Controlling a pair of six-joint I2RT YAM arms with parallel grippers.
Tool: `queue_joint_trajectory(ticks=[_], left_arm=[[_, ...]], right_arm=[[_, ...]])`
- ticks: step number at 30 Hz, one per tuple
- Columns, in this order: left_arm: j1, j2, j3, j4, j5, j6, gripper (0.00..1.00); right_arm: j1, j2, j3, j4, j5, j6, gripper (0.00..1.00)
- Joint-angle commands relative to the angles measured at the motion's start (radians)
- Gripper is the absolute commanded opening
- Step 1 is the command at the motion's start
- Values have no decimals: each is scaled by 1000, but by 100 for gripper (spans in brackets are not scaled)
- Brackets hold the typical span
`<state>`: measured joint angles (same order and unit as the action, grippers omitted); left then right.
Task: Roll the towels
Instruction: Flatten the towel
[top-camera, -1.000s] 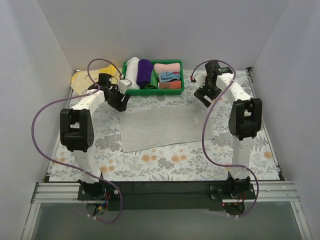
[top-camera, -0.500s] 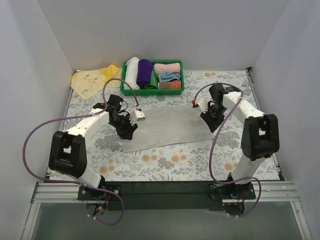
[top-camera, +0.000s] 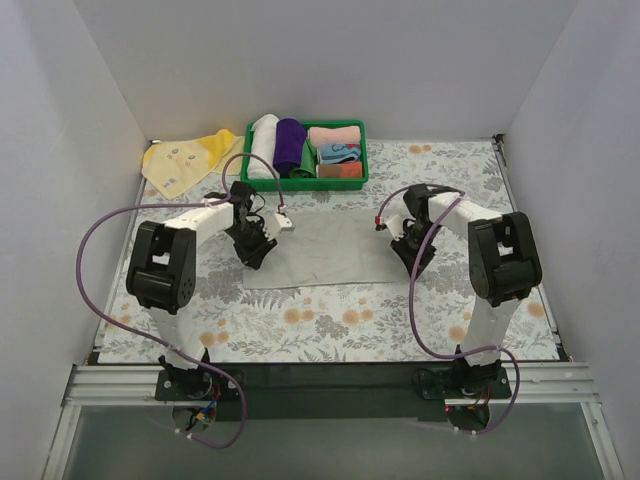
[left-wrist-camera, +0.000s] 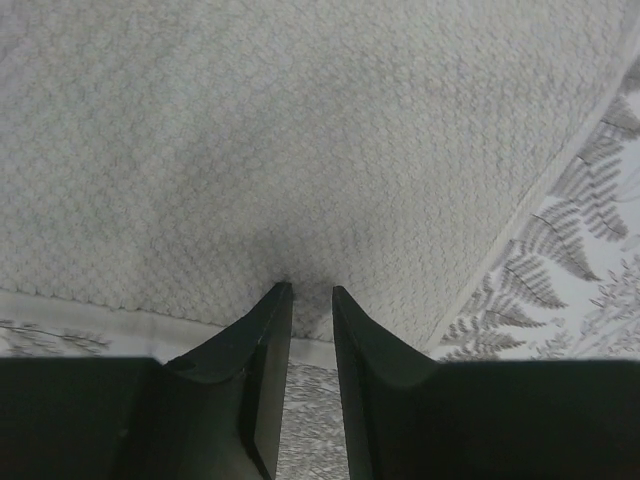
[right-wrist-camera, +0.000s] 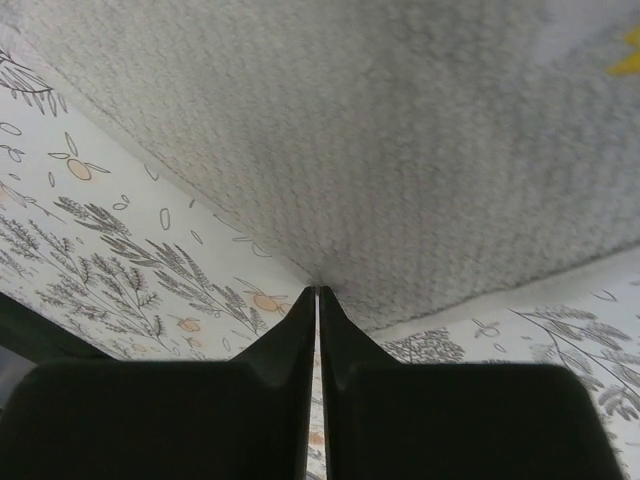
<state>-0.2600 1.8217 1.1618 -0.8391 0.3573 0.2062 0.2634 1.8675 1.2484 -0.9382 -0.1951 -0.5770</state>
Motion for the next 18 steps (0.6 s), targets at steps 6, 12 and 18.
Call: queue_joint_trajectory(ticks=[6, 12, 18], left_arm=[[36, 47, 147, -31, 14, 74, 26], [45, -110, 124, -109, 120, 81, 37], [44, -174, 13, -74, 140, 49, 33]], right_arm=[[53, -28, -6, 16, -29, 60, 8], [51, -148, 46, -7, -44, 78, 10], [53, -130, 40, 18, 51, 97, 9]])
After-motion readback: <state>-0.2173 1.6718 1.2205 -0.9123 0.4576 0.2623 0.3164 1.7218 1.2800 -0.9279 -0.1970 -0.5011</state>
